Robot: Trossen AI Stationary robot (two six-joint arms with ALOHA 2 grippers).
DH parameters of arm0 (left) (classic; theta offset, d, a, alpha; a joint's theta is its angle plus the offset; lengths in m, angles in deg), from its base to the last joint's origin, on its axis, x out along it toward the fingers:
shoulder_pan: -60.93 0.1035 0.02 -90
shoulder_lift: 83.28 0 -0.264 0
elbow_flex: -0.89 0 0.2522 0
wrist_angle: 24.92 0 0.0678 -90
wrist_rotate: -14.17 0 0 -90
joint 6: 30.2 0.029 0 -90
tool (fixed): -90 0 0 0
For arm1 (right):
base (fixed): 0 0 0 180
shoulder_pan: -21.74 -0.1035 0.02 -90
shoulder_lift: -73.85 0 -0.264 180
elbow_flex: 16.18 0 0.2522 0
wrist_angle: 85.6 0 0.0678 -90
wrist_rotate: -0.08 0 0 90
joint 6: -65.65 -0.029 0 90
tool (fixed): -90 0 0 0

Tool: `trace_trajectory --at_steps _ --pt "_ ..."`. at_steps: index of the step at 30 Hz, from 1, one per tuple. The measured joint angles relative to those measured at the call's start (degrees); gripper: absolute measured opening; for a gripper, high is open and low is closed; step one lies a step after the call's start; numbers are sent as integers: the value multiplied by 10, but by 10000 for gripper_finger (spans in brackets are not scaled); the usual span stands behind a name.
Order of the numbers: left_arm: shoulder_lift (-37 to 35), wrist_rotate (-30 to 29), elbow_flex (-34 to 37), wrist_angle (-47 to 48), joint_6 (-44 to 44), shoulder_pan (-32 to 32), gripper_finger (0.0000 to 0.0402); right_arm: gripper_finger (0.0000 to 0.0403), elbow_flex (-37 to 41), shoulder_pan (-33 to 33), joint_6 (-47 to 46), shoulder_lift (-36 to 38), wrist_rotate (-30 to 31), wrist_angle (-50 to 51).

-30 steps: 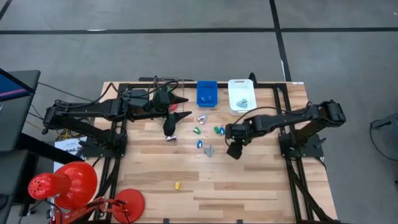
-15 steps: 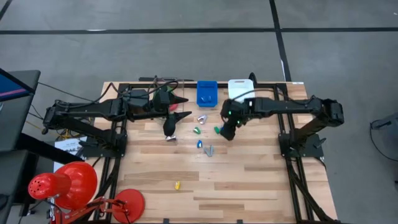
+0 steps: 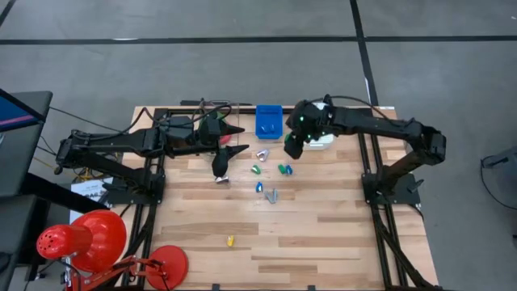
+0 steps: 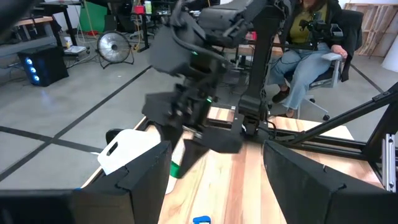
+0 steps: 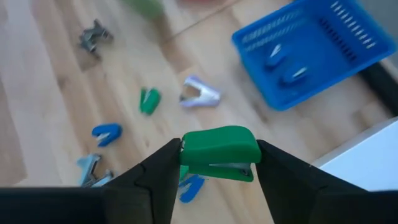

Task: Pick and place Stapler, Stapler remover, tape
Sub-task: Put the bottom green stapler into the blue bin

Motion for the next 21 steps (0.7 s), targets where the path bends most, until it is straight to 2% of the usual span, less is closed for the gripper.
trace_trajectory --at_steps 10,21 --pt "0 0 0 0 0 0 245 175 -18 64 58 0 -2 -60" --pt "0 0 0 0 0 0 245 184 -18 114 82 -2 -2 -127"
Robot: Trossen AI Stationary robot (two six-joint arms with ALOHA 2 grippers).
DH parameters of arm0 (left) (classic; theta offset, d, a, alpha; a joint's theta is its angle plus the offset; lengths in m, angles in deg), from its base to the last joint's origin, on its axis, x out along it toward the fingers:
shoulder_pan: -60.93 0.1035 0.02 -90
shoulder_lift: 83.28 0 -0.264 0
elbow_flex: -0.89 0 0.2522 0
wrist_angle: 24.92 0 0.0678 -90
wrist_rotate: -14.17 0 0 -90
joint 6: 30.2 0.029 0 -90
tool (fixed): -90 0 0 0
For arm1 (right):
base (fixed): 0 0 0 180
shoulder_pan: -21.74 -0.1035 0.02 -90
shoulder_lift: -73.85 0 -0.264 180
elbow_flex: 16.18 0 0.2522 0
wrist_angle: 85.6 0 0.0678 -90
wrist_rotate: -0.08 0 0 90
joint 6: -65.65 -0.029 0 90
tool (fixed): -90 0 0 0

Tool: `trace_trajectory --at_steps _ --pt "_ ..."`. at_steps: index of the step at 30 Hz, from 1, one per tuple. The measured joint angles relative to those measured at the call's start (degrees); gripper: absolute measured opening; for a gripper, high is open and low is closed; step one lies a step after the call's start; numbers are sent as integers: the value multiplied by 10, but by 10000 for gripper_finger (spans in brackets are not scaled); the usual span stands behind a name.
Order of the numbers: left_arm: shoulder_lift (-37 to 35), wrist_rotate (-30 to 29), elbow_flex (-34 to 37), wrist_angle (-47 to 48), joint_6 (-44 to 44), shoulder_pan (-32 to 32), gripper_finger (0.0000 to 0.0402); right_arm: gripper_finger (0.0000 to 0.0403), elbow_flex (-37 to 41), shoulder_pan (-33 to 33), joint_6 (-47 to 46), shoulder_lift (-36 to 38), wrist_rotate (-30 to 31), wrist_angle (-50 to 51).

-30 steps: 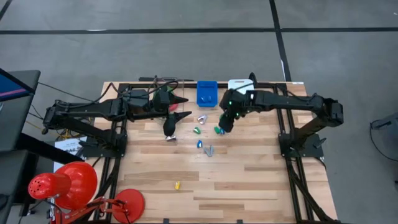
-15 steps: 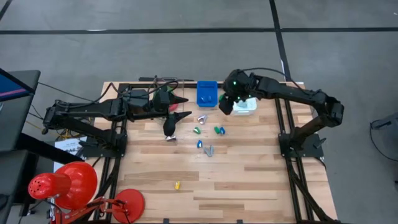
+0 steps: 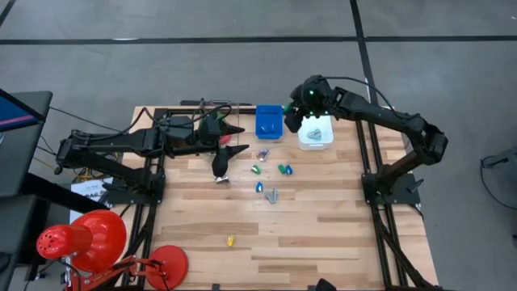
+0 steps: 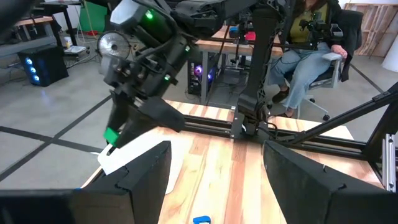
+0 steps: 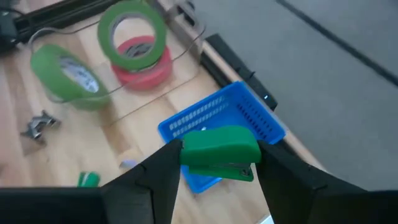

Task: Pick and place Stapler, Stapler remover, tape
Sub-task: Put the bottom green stapler into the blue bin

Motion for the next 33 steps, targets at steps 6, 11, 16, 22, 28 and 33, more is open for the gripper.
trace_trajectory --at_steps 6,11,16,22,28,33 --pt "0 0 0 0 0 0 245 175 0 14 18 0 0 -46" --pt "0 0 0 0 0 0 245 185 0 15 18 -28 0 -71" --pt "0 0 0 -1 0 0 245 183 -23 14 18 -86 -1 -63" --pt "0 0 0 -5 0 0 245 177 -73 14 25 -163 -20 -55" --pt "0 0 0 -9 0 0 245 186 -130 15 37 -233 -29 -16" --pt "0 0 0 -10 0 0 245 180 -166 18 37 -276 -30 24"
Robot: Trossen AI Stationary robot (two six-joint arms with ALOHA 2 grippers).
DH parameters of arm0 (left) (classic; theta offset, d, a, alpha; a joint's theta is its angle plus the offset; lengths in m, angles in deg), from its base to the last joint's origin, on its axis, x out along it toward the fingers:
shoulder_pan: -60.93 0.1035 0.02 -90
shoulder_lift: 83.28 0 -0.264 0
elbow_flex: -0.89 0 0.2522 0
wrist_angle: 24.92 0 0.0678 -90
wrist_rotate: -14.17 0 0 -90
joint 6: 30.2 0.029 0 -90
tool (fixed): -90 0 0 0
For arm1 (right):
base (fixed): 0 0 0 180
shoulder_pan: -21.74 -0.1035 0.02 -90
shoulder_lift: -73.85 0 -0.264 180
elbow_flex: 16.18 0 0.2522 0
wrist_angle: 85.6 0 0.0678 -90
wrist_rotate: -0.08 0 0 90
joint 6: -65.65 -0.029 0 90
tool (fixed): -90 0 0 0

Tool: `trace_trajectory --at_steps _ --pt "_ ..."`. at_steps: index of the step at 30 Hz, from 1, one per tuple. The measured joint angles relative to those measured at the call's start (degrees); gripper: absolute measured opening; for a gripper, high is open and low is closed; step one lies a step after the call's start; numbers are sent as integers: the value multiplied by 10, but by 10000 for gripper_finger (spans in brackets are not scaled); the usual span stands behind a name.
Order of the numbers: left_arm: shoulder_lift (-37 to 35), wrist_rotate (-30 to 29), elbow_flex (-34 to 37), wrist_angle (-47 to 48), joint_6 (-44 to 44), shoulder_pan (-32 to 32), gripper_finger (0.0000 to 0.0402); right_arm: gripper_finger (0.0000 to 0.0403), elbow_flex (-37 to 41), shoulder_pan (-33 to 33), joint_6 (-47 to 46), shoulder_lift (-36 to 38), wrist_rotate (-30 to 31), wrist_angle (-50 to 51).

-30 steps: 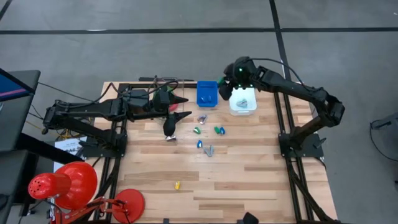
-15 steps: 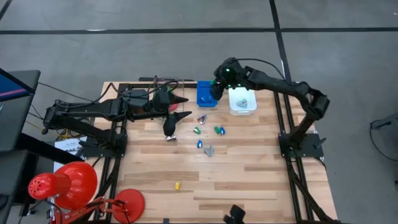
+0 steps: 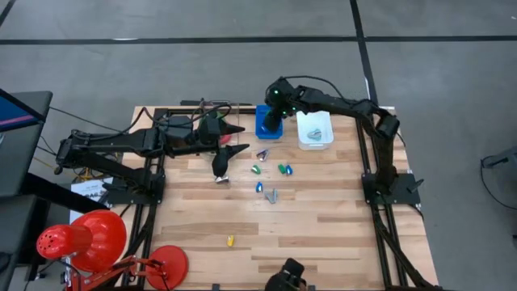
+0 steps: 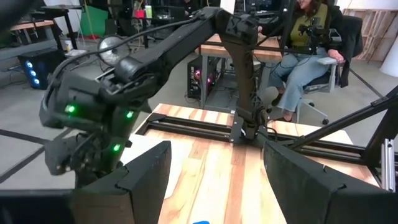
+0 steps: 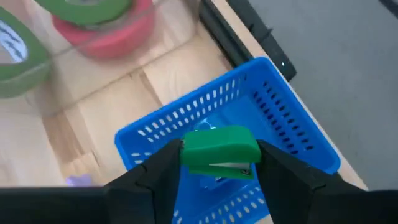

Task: Pick and place Stapler, Stapler remover, tape
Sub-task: Put the bottom green stapler into the blue bin

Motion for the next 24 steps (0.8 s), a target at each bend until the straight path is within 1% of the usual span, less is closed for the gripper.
trace_trajectory --at_steps 5,10,18,20,24 --pt "0 0 0 -3 0 0 245 177 -16 1 0 -25 0 31" --pt "0 0 0 -6 0 0 245 186 -15 3 0 -25 0 35" --pt "0 0 0 -12 0 0 245 186 -15 7 0 -25 0 35" --pt "0 0 0 -12 0 0 245 196 -15 7 0 -25 0 36" --pt "0 0 0 -13 0 0 245 230 -15 7 -2 -25 0 35"
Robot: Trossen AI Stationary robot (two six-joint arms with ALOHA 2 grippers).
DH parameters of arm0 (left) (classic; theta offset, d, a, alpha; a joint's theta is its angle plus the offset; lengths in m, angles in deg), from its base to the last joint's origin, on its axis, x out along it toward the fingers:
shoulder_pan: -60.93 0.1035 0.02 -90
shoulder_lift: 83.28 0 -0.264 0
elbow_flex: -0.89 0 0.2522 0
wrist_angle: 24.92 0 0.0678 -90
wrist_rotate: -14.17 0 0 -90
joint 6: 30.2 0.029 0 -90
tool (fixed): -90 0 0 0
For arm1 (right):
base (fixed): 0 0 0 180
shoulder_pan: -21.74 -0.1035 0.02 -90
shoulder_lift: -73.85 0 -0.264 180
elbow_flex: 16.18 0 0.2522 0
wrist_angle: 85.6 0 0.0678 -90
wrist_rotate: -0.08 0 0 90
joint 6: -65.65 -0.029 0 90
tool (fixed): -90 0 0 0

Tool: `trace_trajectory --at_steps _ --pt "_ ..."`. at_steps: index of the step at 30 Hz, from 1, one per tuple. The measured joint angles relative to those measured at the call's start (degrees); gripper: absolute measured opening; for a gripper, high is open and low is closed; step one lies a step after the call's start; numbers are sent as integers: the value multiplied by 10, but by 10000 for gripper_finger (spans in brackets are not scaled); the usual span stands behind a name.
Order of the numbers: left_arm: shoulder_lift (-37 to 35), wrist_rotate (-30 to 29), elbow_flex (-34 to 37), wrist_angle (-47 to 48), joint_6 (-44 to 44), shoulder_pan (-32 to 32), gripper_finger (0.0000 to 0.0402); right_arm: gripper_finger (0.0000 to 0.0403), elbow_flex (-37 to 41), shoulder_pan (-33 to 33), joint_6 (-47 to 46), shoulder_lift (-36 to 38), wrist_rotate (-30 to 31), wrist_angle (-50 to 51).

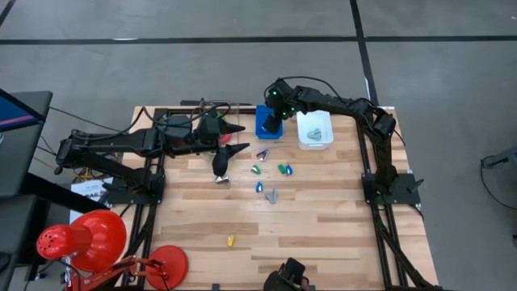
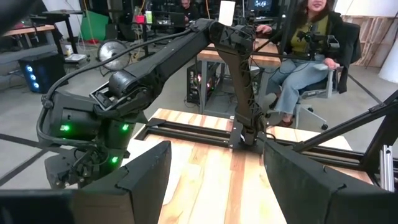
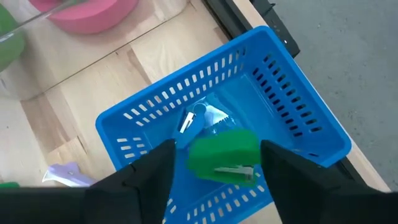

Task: Pick and place Stapler, Stapler remover, tape
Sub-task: Put the bottom green stapler into the blue bin, then put the blue stapler into the blue bin

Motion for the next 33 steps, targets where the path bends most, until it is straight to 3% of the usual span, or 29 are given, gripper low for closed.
trace_trajectory --at_steps 6,17,33 --pt "0 0 0 -2 0 0 245 263 0 0 -5 0 0 1" --pt "0 0 0 -3 0 0 245 265 1 -14 7 38 -2 48" --pt "0 0 0 -7 0 0 245 265 1 -111 53 114 -2 190"
